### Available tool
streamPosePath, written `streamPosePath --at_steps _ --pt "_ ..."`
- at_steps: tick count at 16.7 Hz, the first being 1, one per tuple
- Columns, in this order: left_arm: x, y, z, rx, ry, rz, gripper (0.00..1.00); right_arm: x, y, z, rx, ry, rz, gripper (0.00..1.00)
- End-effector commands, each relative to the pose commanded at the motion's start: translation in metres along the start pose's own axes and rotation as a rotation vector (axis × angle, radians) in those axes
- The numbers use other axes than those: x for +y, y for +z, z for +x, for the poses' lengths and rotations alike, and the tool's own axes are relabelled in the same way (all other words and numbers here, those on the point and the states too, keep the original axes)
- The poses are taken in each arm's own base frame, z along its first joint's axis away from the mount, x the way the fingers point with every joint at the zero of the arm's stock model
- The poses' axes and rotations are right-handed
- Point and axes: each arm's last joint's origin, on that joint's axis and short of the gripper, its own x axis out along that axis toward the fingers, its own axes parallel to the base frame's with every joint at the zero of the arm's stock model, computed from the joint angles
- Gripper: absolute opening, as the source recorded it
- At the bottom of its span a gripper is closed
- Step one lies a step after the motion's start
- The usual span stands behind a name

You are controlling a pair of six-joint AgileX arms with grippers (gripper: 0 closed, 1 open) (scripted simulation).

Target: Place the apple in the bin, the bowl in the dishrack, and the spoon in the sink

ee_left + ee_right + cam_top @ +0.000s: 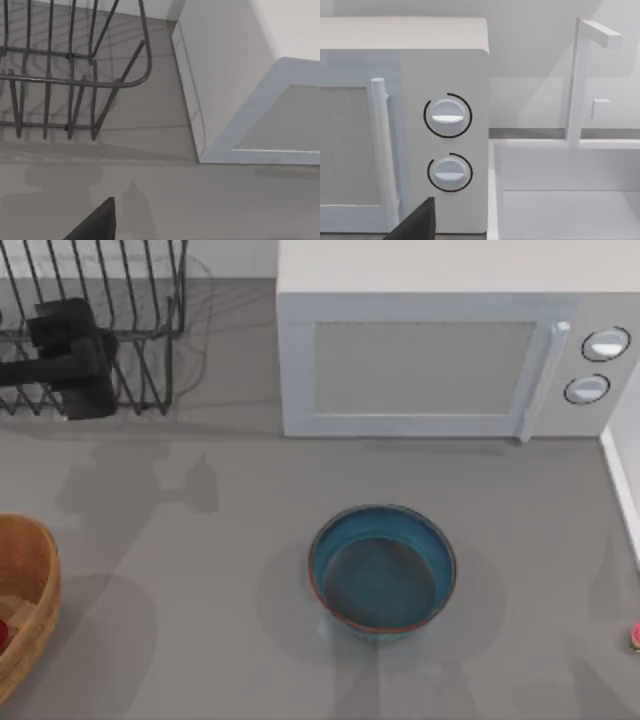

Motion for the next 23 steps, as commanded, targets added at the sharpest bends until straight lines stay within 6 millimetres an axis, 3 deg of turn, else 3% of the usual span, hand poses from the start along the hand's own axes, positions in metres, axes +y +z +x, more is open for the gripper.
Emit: streamPosePath --at_steps 7,12,17,23 --pt "-0.052 0.048 0.043 0.243 -0.021 -0.052 1.00 0.000 0.000 0.000 0.000 0.000 0.000 1.00" --pt "-0.097 0.062 0.085 0.423 -0.008 -0.068 1.00 0.000 0.000 0.000 0.000 0.000 0.000 1.00" --pt "-0.146 0.055 0.130 0.598 0.032 -0.067 1.00 0.000 0.000 0.000 0.000 0.000 0.000 1.00" --pt "-0.202 0.020 0.182 0.788 0.128 -0.044 1.00 0.000 0.000 0.000 0.000 0.000 0.000 1.00"
